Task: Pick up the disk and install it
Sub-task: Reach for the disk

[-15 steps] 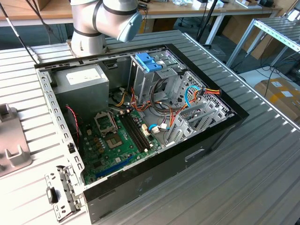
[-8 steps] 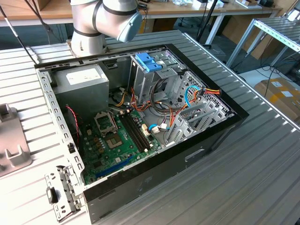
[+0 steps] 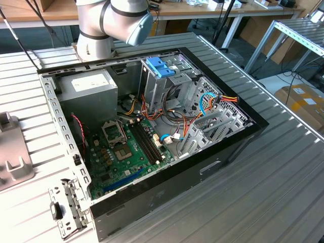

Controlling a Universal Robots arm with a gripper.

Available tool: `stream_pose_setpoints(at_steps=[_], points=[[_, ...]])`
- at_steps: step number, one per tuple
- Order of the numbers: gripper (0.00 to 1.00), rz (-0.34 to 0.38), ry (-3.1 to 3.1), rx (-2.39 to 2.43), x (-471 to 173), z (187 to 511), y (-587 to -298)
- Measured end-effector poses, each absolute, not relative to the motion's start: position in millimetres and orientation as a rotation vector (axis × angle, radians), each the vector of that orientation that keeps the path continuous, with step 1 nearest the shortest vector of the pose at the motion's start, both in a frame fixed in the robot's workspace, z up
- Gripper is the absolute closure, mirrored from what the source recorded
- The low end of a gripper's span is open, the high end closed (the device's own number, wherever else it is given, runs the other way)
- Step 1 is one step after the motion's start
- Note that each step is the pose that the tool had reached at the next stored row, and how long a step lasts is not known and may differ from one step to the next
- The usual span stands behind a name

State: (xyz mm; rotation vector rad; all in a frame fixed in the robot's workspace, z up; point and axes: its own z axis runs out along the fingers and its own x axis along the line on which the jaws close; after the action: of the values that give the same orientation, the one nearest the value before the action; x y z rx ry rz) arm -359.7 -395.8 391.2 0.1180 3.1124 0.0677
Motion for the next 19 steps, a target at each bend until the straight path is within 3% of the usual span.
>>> stream_pose_setpoints(at_steps=[19], points=[[0.89, 0.068, 3.112, 0.118, -369, 390, -383]])
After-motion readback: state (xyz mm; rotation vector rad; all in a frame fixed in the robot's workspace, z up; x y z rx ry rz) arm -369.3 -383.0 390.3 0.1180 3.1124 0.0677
